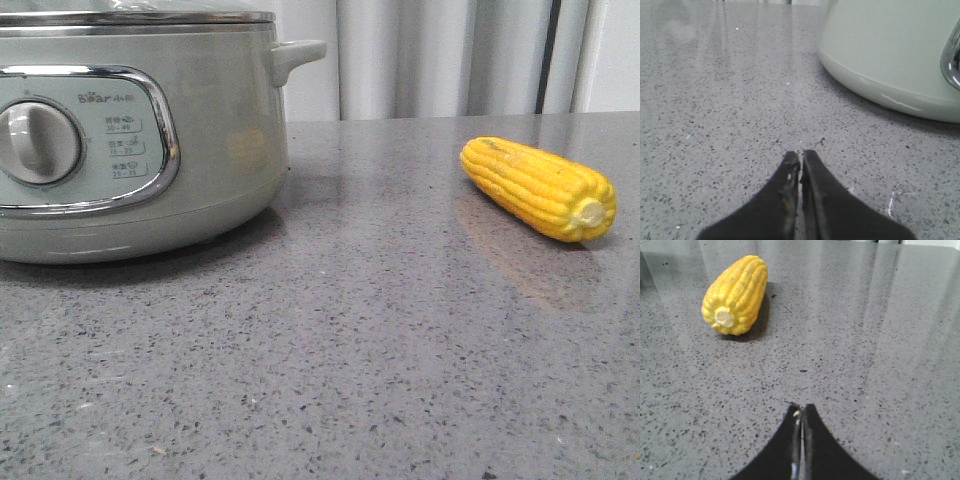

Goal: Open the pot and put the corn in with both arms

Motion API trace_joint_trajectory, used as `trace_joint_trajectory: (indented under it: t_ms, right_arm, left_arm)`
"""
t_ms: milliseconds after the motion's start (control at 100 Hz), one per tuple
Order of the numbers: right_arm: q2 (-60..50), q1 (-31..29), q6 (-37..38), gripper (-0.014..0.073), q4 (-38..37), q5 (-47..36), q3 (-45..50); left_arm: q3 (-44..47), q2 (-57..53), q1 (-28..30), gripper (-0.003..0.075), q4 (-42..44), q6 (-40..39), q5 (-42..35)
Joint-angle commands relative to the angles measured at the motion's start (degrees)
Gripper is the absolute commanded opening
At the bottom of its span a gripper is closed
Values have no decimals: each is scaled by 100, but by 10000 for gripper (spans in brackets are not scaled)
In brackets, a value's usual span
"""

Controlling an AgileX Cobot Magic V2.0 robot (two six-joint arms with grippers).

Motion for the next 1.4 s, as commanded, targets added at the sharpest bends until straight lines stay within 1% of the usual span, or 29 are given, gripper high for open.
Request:
trace_joint_trajectory:
  t_ms: [0, 970, 1070, 1200, 1280, 1390]
  right_arm:
    - [-95, -45, 23, -64, -8, -106, 105]
    - [-95, -45, 23, -64, -20, -67, 105]
    - [-95, -45, 23, -64, -217, -113, 105]
    - [-95, -45, 23, -64, -682, -213, 105]
    - [-95, -45, 23, -64, -725, -379, 105]
    - [-95, -45, 23, -64, -725, -719, 105]
  left_arm:
    - [158, -155, 11, -20, -74, -37, -214]
    - [158, -155, 11, -20, -74, -37, -214]
    - [158, -155, 11, -20, -74, -37, -214]
    - [158, -155, 11, -20, -35, -37, -229]
    - [158, -155, 11, -20, 86, -37, -257]
    - [158, -155, 11, -20, 5, -37, -271]
